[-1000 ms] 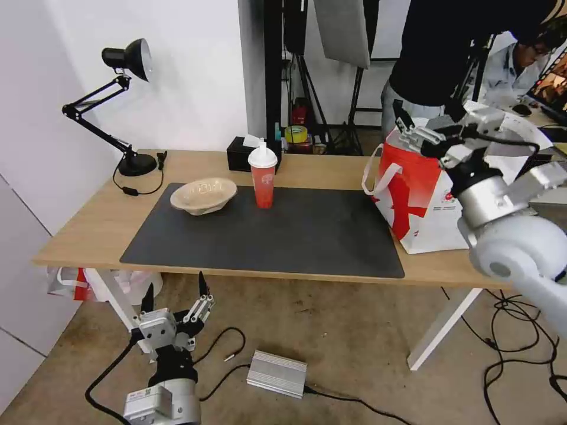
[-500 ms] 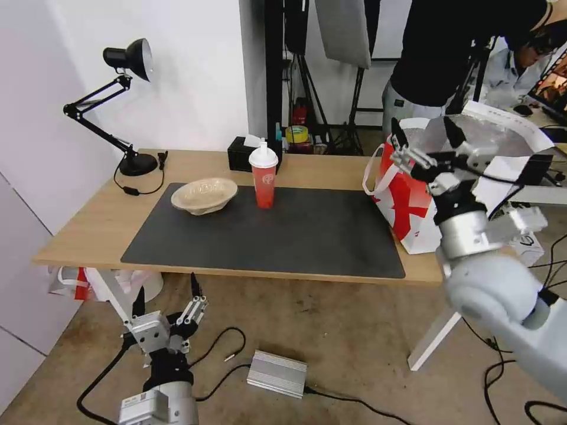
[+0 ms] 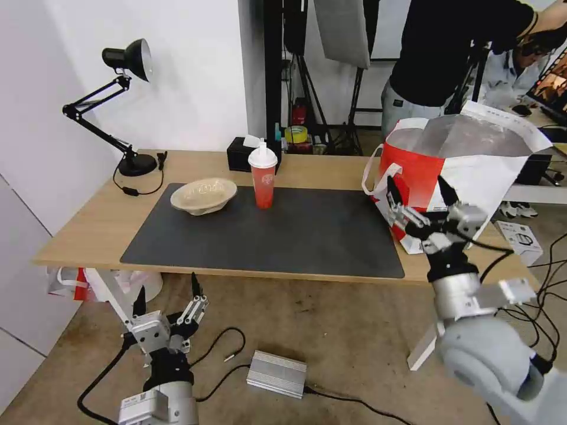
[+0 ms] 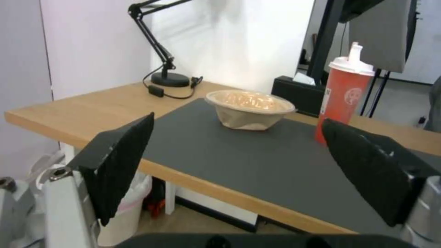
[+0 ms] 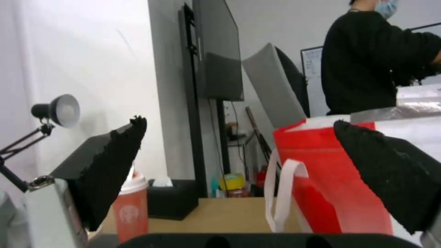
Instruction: Pick up the trash from the table and place it into the takeout bag.
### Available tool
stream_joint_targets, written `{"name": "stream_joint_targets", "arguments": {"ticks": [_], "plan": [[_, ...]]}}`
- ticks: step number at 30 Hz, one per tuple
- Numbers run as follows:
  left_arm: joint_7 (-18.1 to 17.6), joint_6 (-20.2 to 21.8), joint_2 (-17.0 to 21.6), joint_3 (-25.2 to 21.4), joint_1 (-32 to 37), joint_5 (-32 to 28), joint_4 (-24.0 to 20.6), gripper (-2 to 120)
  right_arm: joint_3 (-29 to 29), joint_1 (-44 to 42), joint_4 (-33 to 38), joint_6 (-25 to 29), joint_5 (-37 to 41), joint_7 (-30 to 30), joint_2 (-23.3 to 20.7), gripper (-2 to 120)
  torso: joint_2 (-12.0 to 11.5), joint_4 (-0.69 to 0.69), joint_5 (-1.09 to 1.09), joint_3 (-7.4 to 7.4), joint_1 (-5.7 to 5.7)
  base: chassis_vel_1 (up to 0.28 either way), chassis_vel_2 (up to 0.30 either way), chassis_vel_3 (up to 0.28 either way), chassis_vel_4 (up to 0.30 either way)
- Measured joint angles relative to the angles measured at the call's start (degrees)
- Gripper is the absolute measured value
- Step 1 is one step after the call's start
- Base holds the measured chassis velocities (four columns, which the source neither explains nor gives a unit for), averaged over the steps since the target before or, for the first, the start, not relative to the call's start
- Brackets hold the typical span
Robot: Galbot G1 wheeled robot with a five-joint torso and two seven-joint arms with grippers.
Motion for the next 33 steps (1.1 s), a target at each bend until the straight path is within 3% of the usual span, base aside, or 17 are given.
{"name": "stream_joint_targets", "arguments": {"ticks": [13, 33], "plan": [[-0.2, 0.2, 0.5, -0.1, 0.5, 0.0, -0.5, 99, 1.5, -13.1, 1.4, 1.5, -6.3, -1.3, 3.7, 100, 0.0, -0.01, 0.0, 0.0, 0.01, 0.0, 0.0, 0.0, 0.0], [-0.4, 0.2, 0.5, 0.0, 0.6, 0.1, -0.8, 100, -0.5, -21.2, -0.5, 4.1, -16.4, -0.5, 7.8, 100, 0.0, 0.0, 0.01, 0.0, 0.0, 0.0, 0.0, 0.0, 0.0]]}}
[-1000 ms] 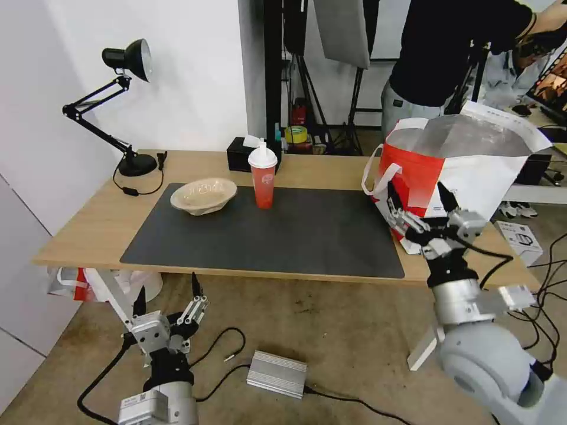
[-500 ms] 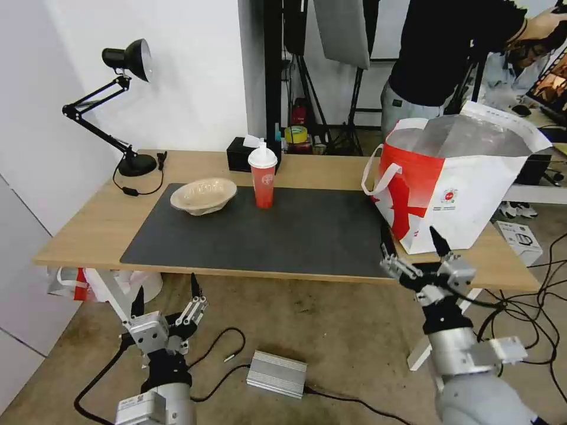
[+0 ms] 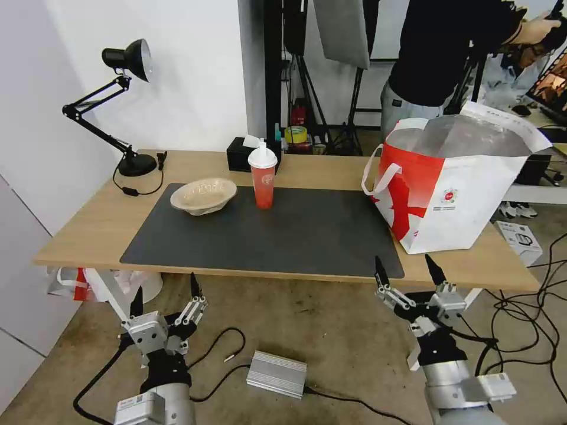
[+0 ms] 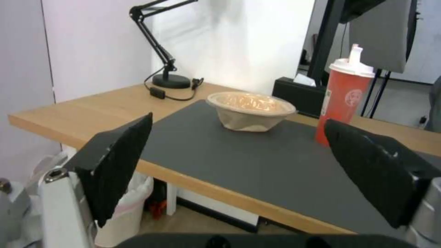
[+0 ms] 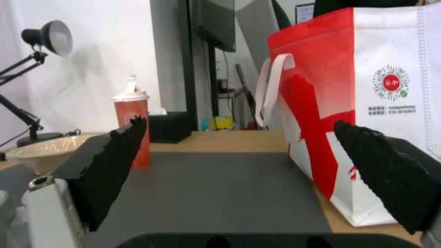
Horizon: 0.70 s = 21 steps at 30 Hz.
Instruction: Pick up the trash from the table and place it into the takeout bag.
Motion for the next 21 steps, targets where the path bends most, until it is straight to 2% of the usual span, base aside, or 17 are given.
{"name": "stream_joint_targets", "arguments": {"ticks": [21], "plan": [[0.5, 0.0, -0.5, -0.2, 0.8, 0.2, -0.8, 100, -0.2, -3.3, 0.0, 0.9, -3.7, 2.1, 0.9, 100, 0.0, 0.0, 0.0, 0.0, 0.0, 0.0, 0.0, 0.0, 0.0]]}}
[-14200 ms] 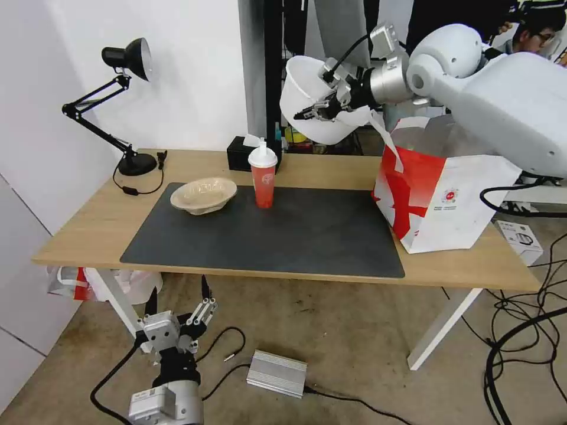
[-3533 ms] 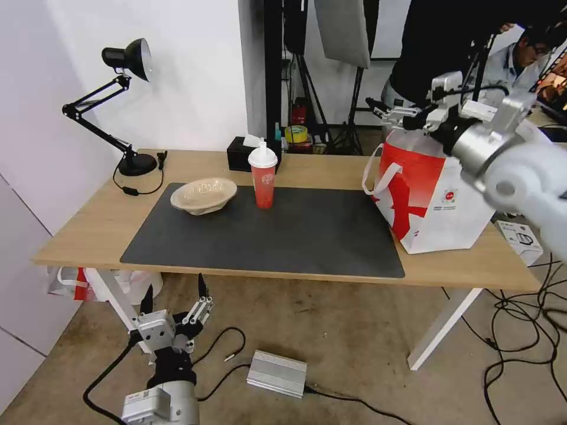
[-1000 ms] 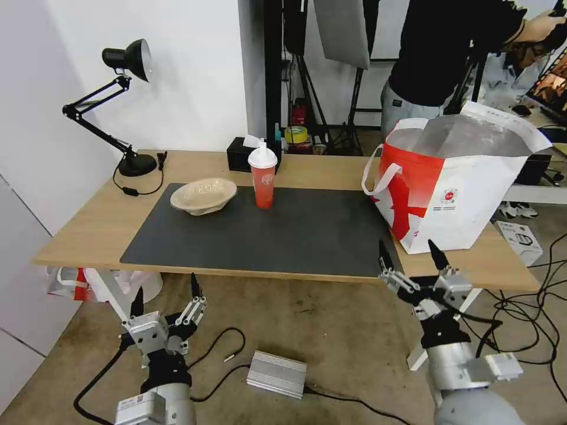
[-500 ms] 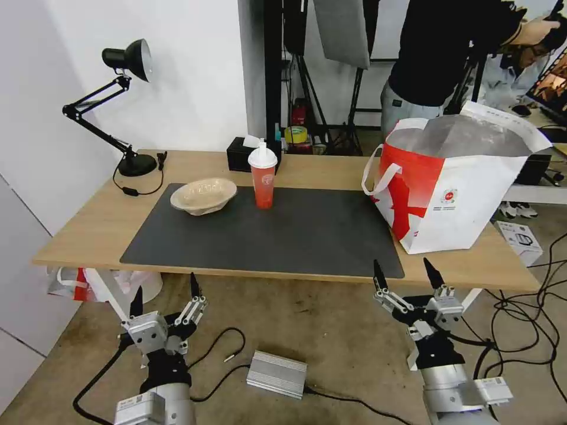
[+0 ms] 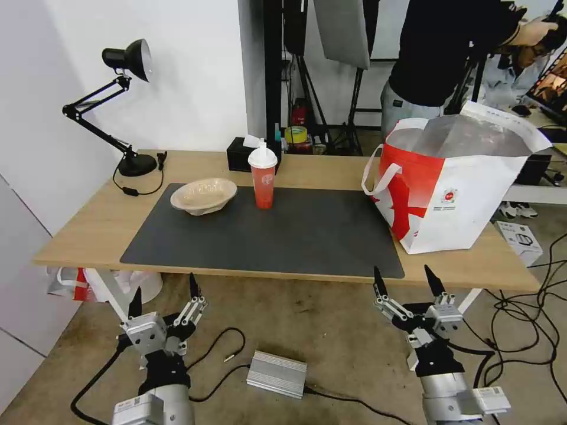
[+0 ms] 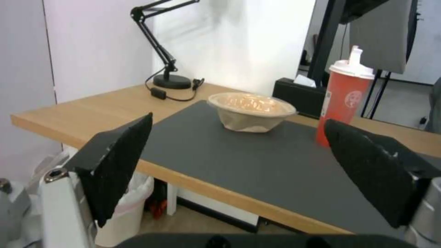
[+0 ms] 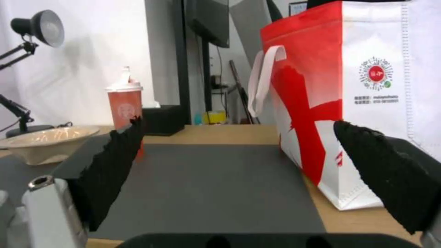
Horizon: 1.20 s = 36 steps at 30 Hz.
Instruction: Pick up the trash from the table and place it into the takeout bag.
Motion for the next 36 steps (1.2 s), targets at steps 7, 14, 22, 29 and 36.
{"name": "stream_joint_targets", "arguments": {"ticks": [7, 14, 22, 29, 36], "plan": [[0.2, 0.0, 0.0, 0.0, 0.1, 0.0, -0.1, 100, 0.3, -1.9, 0.4, -0.6, -3.1, 1.9, 0.4, 100, 0.0, 0.0, 0.0, 0.0, 0.0, 0.0, 0.0, 0.0, 0.0], [0.6, 0.0, 0.3, -0.1, 0.2, -0.1, -0.2, 100, 0.1, -2.3, 0.0, -1.5, -4.0, 3.6, 1.1, 100, 0.0, 0.0, 0.0, 0.0, 0.0, 0.0, 0.0, 0.0, 0.0], [1.4, 0.1, 0.4, -0.3, 0.4, -0.1, -0.5, 100, -0.3, -2.6, 0.0, -2.2, -4.0, 4.4, 1.4, 100, 0.0, 0.0, 0.0, 0.0, 0.0, 0.0, 0.0, 0.0, 0.0], [1.2, 0.2, 0.5, -0.3, 0.3, -0.2, -0.5, 100, -0.9, -2.7, 0.1, -2.8, -4.0, 5.1, 1.5, 100, 0.0, 0.0, 0.0, 0.0, 0.0, 0.0, 0.0, 0.0, 0.0], [1.1, 0.2, 0.5, -0.2, 0.3, -0.2, -0.4, 100, -1.1, -2.9, 0.5, -3.2, -4.0, 5.6, 1.4, 100, 0.0, 0.0, 0.0, 0.0, 0.0, 0.0, 0.0, 0.0, 0.0]]}}
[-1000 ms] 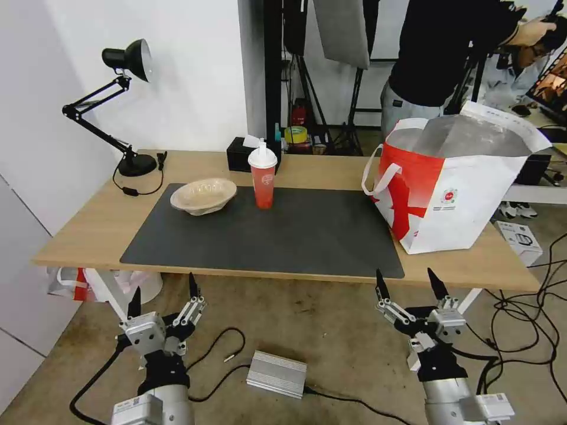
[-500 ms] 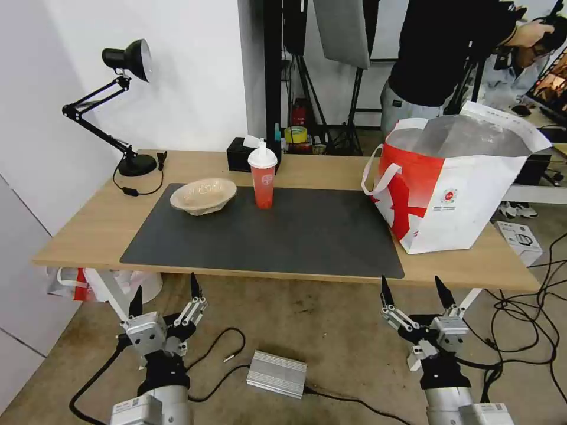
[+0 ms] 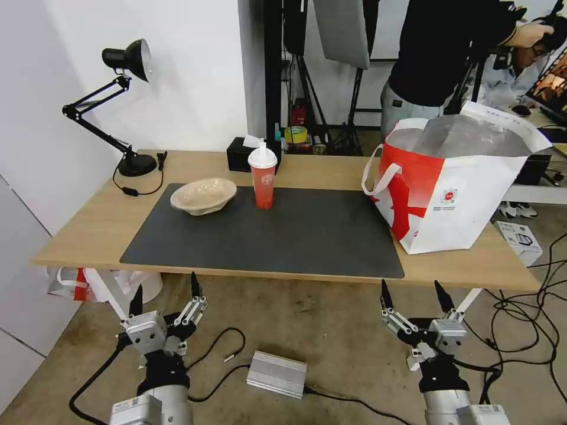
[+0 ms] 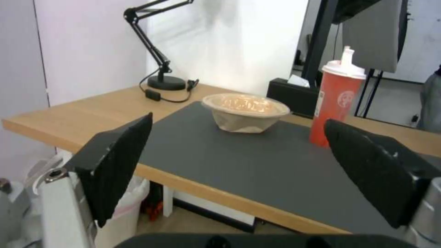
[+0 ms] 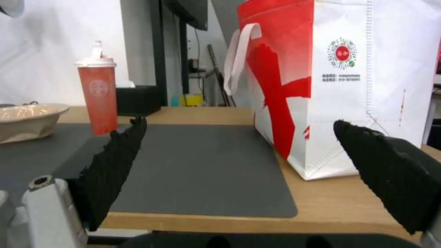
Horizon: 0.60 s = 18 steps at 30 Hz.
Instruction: Pick up the trash from the table and place it into the takeout bag.
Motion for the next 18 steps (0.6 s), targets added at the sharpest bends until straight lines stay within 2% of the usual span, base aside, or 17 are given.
{"name": "stream_joint_targets", "arguments": {"ticks": [18], "plan": [[-0.3, 0.0, 0.3, 0.4, -0.3, -0.3, 0.0, 100, -0.7, -0.9, 0.1, -1.0, -1.9, 0.8, 2.0, 100, 0.0, -0.01, 0.0, 0.0, 0.01, 0.0, 0.0, 0.0, 0.0]]}}
